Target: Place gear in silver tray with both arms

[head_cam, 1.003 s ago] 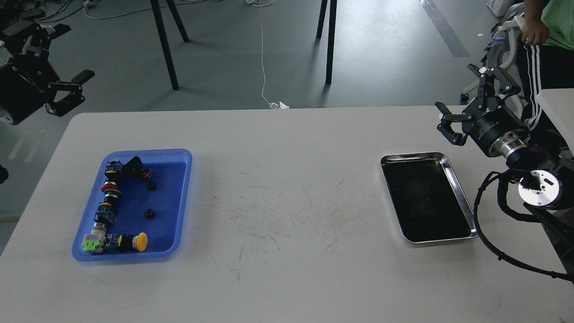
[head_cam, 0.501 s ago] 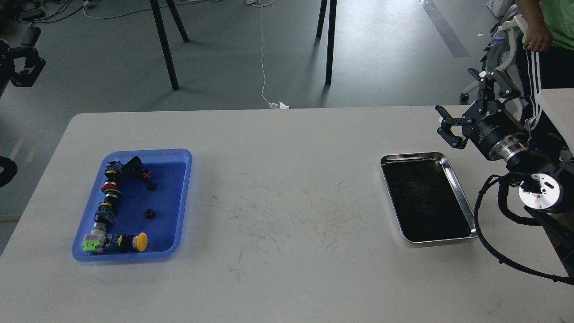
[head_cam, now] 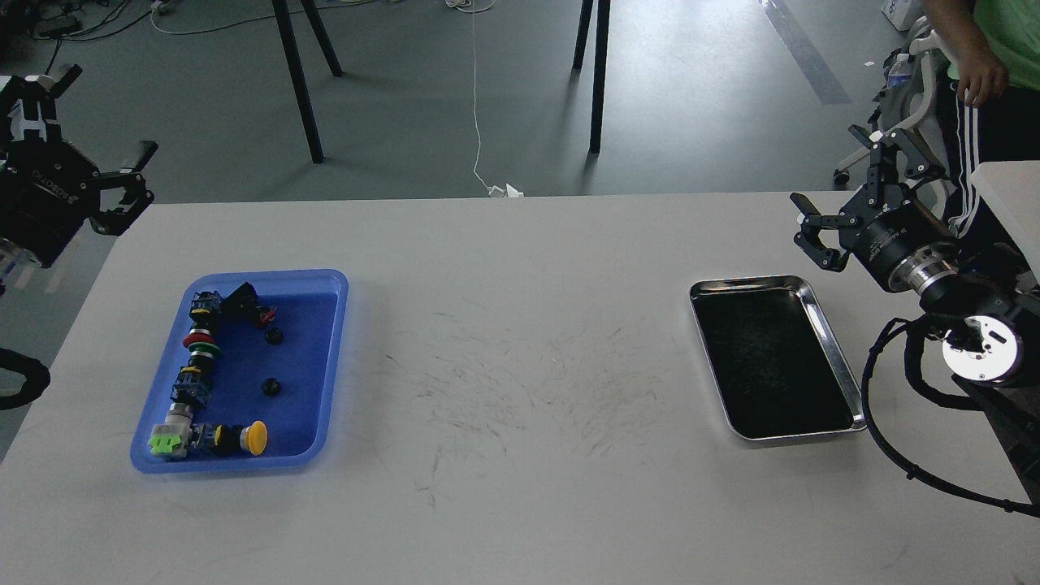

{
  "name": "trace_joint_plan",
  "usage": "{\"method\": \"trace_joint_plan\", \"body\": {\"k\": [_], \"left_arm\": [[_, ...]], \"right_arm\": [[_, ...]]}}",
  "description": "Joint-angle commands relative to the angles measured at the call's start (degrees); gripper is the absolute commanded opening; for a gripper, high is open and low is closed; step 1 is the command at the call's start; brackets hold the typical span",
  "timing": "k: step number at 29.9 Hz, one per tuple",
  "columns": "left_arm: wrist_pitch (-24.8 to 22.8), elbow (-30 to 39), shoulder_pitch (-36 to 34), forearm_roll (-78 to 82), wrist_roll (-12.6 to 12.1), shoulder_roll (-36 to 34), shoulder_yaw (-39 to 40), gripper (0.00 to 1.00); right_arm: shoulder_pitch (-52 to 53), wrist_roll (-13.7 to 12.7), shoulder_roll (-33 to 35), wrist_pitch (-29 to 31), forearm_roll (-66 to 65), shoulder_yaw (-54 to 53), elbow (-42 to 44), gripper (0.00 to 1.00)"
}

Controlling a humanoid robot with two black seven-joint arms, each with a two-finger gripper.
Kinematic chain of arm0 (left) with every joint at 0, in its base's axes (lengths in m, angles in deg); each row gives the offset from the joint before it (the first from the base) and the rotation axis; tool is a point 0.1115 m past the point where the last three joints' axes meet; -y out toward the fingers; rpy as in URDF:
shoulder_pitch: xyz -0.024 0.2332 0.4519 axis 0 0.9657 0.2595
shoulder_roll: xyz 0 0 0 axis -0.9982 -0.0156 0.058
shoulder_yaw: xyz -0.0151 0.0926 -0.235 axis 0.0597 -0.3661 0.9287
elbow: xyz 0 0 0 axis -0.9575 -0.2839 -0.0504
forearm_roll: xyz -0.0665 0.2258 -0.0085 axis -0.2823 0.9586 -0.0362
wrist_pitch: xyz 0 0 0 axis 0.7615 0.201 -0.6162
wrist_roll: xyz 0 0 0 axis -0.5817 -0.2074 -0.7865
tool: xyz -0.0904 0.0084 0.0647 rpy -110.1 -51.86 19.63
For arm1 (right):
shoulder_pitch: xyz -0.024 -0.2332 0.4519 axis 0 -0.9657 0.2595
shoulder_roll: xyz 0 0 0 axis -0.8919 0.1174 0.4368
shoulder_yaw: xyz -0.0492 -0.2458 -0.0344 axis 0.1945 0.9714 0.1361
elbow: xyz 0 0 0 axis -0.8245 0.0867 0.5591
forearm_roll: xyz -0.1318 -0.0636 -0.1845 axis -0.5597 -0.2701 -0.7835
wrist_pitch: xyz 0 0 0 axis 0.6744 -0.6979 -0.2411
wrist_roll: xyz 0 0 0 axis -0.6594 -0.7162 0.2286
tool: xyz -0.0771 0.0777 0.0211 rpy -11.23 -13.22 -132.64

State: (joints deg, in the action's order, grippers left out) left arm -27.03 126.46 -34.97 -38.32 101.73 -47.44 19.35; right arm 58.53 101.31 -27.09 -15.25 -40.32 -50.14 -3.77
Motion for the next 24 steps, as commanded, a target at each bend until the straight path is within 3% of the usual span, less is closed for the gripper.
{"method": "trace_joint_plan", "body": {"k": [1, 5, 11, 14, 16, 21, 24], "left_arm": [[0.1, -1.2, 0.1, -0.9, 0.0, -0.2, -0.9, 0.99], [9.8, -0.1, -0.6, -0.4, 0.0, -0.5, -4.6, 0.99], [11.5, 1.0, -2.3, -0.4, -0.4, -0.3, -6.7, 0.99], [18.1, 2.7, -2.1, -0.3, -5.2, -0.9, -6.7, 0.99], [21.8, 3.2, -1.8, -0.4, -6.7, -1.4, -6.2, 0.99], [20.4, 8.0, -1.5, -2.3, -6.0, -3.6, -5.5, 0.99], [22.8, 7.7, -1.4, -12.3, -5.7, -2.8, -3.9, 0.99]], "right_arm": [[0.0, 0.0, 0.0, 0.0, 0.0, 0.0, -0.1, 0.99], [-0.1, 0.0, 0.0, 0.0, 0.0, 0.1, 0.0, 0.99], [0.0, 0.0, -0.1, -0.1, 0.0, 0.1, 0.0, 0.99], [-0.1, 0.0, 0.0, -0.1, 0.0, 0.1, -0.1, 0.99], [-0.1, 0.0, 0.0, -0.1, 0.0, 0.1, 0.0, 0.99], [-0.1, 0.0, 0.0, -0.1, 0.0, 0.1, -0.1, 0.99], [-0.1, -0.1, 0.0, -0.1, 0.0, 0.1, -0.1, 0.99]]}}
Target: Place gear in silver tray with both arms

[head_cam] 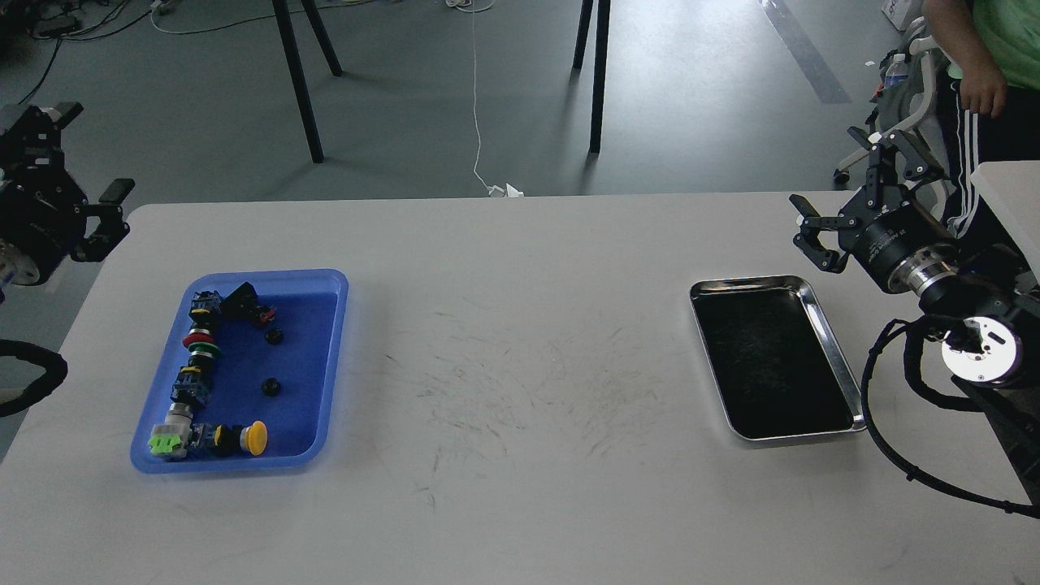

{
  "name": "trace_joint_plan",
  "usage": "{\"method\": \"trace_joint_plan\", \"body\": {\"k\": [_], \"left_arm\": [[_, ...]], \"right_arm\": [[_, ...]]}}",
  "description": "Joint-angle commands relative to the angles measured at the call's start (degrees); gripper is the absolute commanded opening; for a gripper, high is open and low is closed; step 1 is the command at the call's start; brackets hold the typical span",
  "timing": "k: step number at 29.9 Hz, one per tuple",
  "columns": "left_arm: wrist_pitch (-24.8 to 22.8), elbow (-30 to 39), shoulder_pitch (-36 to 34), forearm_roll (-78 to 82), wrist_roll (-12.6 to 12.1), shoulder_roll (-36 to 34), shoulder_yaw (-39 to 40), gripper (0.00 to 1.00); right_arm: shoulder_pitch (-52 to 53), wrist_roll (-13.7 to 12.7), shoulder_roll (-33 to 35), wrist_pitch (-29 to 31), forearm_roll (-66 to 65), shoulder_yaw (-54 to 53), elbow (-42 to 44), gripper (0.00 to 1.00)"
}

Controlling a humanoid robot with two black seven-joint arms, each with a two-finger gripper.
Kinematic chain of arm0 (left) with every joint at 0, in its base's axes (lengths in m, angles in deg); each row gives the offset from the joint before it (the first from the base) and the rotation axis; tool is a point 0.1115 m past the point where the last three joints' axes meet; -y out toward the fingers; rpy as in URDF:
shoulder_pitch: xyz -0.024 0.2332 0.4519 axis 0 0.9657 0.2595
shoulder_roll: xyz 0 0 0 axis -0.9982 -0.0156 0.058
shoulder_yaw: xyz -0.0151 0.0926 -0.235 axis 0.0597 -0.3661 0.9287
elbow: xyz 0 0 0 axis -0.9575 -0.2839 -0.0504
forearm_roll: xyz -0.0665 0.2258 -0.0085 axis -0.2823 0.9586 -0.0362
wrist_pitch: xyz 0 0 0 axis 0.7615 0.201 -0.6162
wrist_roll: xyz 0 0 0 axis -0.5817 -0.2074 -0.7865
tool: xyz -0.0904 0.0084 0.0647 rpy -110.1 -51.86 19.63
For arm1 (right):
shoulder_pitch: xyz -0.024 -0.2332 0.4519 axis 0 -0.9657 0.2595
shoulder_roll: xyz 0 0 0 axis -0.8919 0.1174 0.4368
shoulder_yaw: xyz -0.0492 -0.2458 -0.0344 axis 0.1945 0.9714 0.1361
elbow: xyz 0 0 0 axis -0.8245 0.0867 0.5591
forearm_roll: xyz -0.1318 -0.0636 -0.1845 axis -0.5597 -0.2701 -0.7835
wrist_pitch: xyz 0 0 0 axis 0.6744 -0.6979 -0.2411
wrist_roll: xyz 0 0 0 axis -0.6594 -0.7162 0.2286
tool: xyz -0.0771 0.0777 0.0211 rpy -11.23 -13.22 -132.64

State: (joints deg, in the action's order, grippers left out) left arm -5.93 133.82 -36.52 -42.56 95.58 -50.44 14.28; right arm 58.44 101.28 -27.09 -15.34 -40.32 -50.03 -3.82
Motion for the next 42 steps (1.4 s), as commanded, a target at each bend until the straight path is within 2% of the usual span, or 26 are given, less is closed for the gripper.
{"method": "trace_joint_plan", "body": {"k": [1, 5, 10, 13, 15, 19, 21, 27, 31, 36, 42], "left_arm": [[2.3, 0.4, 0.1, -11.1, 0.5, 0.2, 1.2, 0.99], [3.5, 3.7, -0.1, -13.7, 0.4, -0.2, 0.5, 0.99], [2.5, 6.2, -1.0, -5.9, -2.7, -1.3, -4.8, 0.99], [2.5, 10.6, -1.5, 3.9, -7.0, -4.7, -5.9, 0.99], [2.5, 11.1, -1.5, 8.6, -11.3, -6.3, -5.9, 0.99], [0.3, 11.5, -2.1, 13.7, -21.8, -11.5, -8.2, 0.99], [0.1, 10.9, -2.5, 14.2, -24.6, -13.0, -8.9, 0.99], [-0.2, 9.8, -4.5, 11.7, -28.1, -13.9, -9.6, 0.99], [0.7, 10.7, -5.3, 7.3, -28.0, -15.4, -11.3, 0.99], [-1.3, 11.3, -7.3, 6.5, -28.5, -16.7, -11.9, 0.99], [2.1, 10.6, -9.0, 7.7, -27.8, -16.1, -12.8, 0.99]], "right_arm": [[0.0, 0.0, 0.0, 0.0, 0.0, 0.0, 0.0, 0.99], [0.0, -0.1, 0.1, 0.0, 0.0, -0.1, 0.0, 0.99], [-0.1, -0.1, 0.7, 0.0, 0.0, -0.3, 0.0, 0.99], [-0.2, -0.1, 0.8, 0.0, 0.0, -0.4, 0.1, 0.99], [-0.2, -0.1, 0.8, 0.0, 0.0, -0.4, 0.1, 0.99], [-0.2, -0.1, 0.8, 0.0, 0.0, -0.5, 0.1, 0.99], [-0.2, -0.1, 0.8, 0.0, 0.0, -0.6, 0.1, 0.99], [-0.2, -0.1, 0.8, 0.0, 0.0, -0.8, 0.0, 0.99], [-0.4, -0.1, 0.8, 0.0, 0.0, -0.7, -0.1, 0.99], [-0.4, -0.1, 0.8, 0.0, 0.0, -0.7, -0.4, 0.99], [-0.6, -0.1, 0.8, -0.1, 0.0, -0.5, -0.8, 0.99]]}}
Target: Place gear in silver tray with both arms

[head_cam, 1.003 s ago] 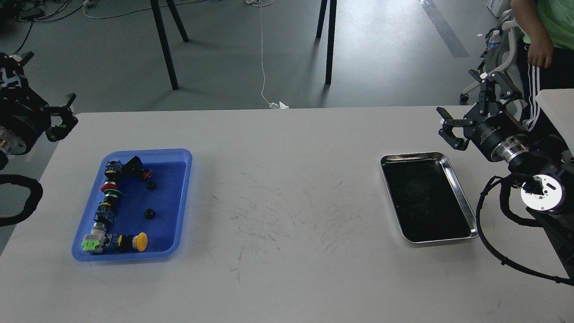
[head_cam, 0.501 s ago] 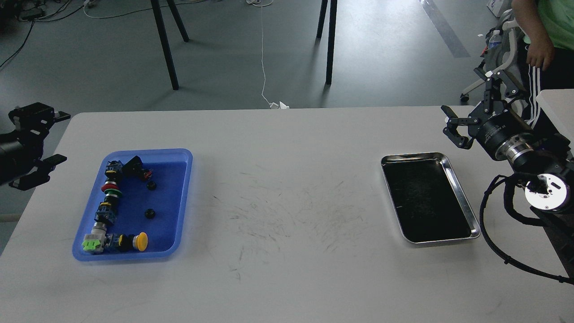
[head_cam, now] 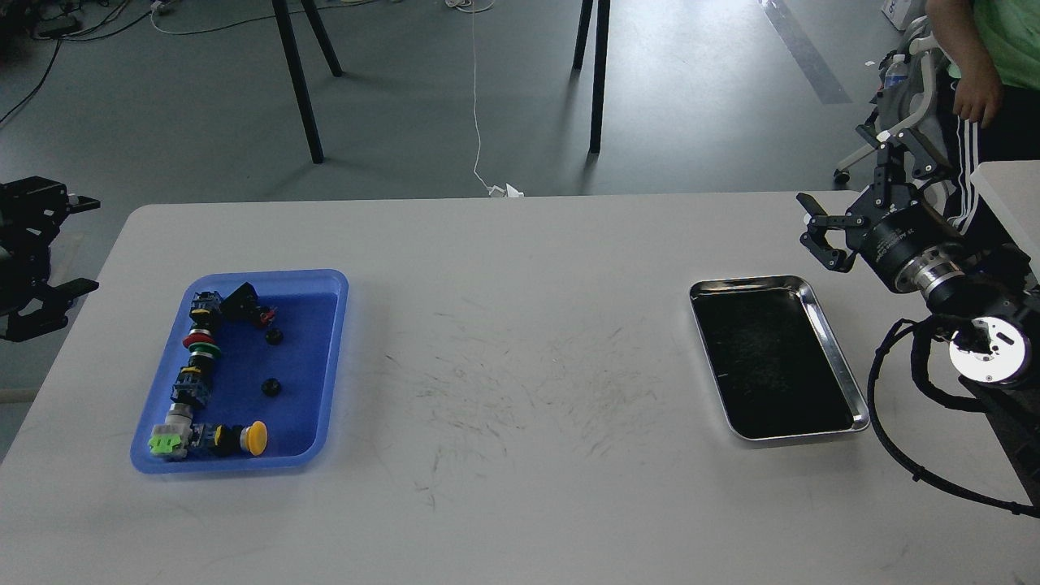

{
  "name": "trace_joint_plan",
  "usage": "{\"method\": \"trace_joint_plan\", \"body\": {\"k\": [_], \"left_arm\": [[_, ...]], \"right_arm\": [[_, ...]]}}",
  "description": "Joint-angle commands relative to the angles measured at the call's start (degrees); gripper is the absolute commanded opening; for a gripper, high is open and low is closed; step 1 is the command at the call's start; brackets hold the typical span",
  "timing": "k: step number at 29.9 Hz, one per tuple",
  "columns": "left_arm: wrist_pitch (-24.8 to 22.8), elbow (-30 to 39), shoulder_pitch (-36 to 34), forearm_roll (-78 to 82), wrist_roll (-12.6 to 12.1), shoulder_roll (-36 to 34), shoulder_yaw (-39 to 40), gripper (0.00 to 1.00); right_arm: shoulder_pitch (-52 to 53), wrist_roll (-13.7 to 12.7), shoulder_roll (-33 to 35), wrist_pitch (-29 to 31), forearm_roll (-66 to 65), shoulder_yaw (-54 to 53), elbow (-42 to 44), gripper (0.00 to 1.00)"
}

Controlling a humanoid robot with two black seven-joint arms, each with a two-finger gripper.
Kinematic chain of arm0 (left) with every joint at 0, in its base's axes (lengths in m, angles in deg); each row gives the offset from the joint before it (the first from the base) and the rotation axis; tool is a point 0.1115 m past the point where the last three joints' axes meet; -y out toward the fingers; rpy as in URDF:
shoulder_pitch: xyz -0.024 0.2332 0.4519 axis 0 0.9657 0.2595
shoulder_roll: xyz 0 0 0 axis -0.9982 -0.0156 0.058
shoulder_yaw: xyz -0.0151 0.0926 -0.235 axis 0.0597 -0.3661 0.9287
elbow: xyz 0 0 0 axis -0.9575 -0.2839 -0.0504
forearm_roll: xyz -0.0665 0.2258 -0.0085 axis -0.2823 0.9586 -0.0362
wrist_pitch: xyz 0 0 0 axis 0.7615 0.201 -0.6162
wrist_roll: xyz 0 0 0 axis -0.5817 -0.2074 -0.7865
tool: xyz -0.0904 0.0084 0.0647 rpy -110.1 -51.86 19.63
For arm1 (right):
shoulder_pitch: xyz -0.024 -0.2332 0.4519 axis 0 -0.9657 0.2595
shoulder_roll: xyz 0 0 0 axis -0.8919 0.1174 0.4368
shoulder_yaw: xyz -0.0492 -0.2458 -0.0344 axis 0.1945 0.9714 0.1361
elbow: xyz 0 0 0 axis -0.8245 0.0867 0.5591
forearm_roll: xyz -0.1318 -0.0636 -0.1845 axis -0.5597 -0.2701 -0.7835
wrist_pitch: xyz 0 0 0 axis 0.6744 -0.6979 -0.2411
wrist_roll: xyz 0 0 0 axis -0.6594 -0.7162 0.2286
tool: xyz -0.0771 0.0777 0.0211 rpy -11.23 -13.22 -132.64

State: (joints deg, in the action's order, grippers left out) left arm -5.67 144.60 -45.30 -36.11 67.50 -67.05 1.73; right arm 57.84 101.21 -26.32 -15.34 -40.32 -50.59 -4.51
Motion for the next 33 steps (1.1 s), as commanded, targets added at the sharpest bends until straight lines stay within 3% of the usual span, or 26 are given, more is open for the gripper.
{"method": "trace_joint_plan", "body": {"k": [1, 9, 17, 33], "left_arm": [[2.5, 0.6, -0.2, 2.2, 0.2, 1.2, -0.2, 0.99], [3.9, 5.8, -1.0, 18.7, -0.6, 3.5, -2.7, 0.86], [3.7, 10.9, -2.7, 29.6, -0.6, 5.4, -7.9, 0.66], [4.7, 10.2, -8.6, 38.8, -0.4, 12.0, -15.9, 0.65]], "right_arm": [[0.0, 0.0, 0.0, -0.1, 0.0, -0.1, 0.0, 0.99], [0.1, -0.1, 0.2, -0.1, 0.0, -0.1, -0.1, 0.99], [0.2, -0.2, 0.5, -0.1, 0.0, 0.2, -0.2, 0.99], [0.1, -0.1, 2.2, -0.1, -0.2, 0.1, -1.0, 0.99]]}}
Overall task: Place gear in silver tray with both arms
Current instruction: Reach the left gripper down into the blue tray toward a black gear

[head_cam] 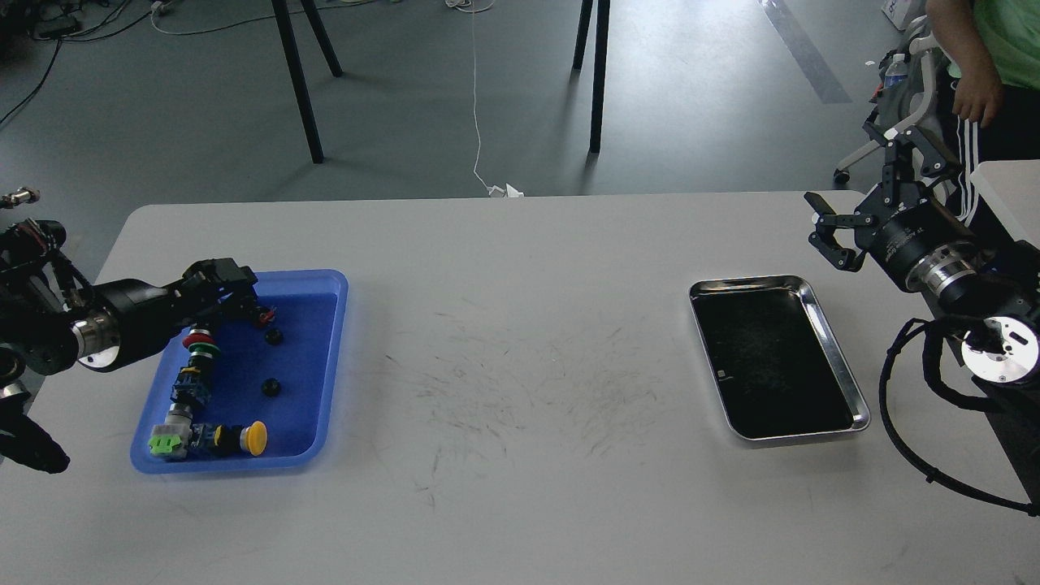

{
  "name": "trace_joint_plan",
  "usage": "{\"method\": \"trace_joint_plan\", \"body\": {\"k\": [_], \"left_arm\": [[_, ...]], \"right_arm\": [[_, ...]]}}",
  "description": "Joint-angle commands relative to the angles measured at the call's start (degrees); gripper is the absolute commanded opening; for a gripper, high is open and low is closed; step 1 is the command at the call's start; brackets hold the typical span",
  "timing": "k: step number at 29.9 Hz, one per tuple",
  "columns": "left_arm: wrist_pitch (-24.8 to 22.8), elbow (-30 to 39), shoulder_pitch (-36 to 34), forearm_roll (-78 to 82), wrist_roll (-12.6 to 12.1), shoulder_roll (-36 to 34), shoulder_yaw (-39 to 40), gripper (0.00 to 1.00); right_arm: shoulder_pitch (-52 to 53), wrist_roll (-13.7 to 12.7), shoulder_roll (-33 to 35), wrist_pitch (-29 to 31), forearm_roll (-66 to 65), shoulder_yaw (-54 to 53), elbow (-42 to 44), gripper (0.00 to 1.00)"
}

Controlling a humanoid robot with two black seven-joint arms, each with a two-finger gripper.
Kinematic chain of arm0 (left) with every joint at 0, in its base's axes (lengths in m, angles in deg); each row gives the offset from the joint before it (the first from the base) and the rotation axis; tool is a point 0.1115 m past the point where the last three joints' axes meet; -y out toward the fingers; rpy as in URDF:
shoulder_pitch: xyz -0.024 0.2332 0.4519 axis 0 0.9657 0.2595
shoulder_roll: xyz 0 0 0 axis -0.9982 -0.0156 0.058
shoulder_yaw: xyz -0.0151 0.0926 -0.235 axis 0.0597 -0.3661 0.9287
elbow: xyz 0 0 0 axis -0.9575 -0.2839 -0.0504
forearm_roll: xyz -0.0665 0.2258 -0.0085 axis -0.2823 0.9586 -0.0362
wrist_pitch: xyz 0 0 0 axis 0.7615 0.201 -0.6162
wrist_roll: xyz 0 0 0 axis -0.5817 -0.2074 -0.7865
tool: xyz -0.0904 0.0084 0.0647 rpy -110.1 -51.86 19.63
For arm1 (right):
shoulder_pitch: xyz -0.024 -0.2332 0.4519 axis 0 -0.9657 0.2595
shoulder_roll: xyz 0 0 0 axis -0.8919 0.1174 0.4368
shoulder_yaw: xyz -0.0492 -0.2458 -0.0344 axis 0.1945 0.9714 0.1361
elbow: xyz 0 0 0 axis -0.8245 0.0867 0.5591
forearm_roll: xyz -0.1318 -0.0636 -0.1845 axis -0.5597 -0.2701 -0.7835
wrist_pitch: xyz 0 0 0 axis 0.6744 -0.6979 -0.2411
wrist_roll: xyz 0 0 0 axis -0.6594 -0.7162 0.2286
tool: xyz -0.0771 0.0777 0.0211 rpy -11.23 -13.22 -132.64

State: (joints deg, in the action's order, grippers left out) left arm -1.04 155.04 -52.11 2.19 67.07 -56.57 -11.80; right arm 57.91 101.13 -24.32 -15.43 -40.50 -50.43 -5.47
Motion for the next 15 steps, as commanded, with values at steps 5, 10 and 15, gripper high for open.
{"method": "trace_joint_plan", "body": {"k": [5, 10, 15], "left_arm": [[1.1, -2.3, -5.7, 0.9, 0.1, 5.6, -8.1, 0.65], [2.2, -2.8, -7.4, 1.2, 0.0, 8.4, -10.5, 0.65], [2.8, -4.8, -8.3, 4.5, 1.3, 9.4, -13.0, 0.66]], "right_arm": [[0.0, 0.0, 0.7, 0.0, 0.0, 0.0, -0.1, 0.99], [0.0, 0.0, 0.8, -0.1, 0.0, 0.0, -0.1, 0.99], [0.0, 0.0, 0.8, -0.1, 0.0, 0.0, 0.0, 0.99]]}}
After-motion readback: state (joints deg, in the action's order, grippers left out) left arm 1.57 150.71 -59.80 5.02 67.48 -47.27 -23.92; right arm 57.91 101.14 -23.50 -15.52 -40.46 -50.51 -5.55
